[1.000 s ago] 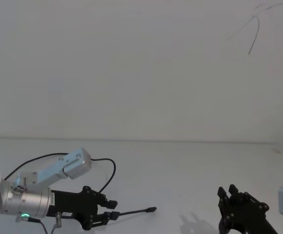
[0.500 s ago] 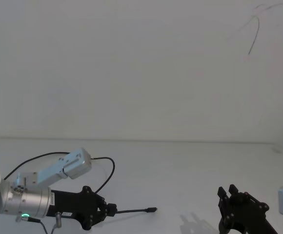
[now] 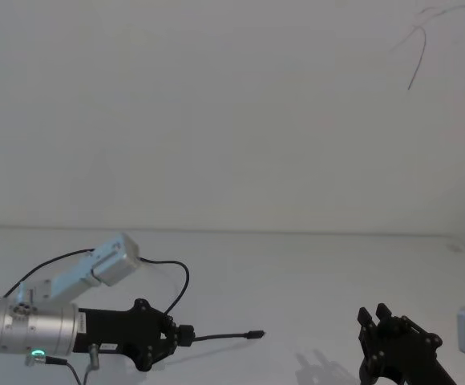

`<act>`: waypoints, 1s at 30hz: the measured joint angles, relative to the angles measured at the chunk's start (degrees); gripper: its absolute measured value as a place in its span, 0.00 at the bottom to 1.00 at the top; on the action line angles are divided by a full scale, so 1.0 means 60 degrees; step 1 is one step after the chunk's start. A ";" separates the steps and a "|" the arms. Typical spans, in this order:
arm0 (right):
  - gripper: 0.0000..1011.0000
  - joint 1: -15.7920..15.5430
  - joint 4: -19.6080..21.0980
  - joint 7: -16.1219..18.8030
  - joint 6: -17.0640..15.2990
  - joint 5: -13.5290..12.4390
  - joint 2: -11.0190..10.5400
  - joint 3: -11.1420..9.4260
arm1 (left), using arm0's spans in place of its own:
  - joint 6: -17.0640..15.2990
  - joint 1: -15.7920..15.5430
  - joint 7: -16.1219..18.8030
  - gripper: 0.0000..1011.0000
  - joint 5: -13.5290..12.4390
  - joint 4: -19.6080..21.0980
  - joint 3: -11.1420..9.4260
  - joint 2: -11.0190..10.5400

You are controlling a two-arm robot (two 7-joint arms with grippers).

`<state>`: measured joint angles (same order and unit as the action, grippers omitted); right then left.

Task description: Pick up the data cable with the one hand.

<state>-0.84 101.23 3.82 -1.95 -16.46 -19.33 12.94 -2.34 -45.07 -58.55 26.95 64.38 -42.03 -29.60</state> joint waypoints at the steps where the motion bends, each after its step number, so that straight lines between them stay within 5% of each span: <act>1: 0.25 0.0000 0.0000 0.0001 0.0000 0.0000 0.0000 0.0000 | 0.0001 0.0036 -0.0002 0.03 0.0063 0.0031 0.0026 -0.0013; 15: 0.25 0.0000 0.0000 0.0001 0.0000 0.0000 0.0000 0.0000 | -0.0161 0.1481 0.0320 0.03 0.1775 0.1538 0.1098 -0.0831; 30: 0.25 0.0000 0.0047 0.0011 -0.0002 -0.0022 0.0040 -0.0032 | -0.0242 0.2865 0.0711 0.03 0.2840 0.2738 0.1786 -0.1678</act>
<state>-0.84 101.51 3.89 -1.96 -16.59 -19.09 12.75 -3.79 -27.88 -54.28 43.99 80.80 -31.32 -39.67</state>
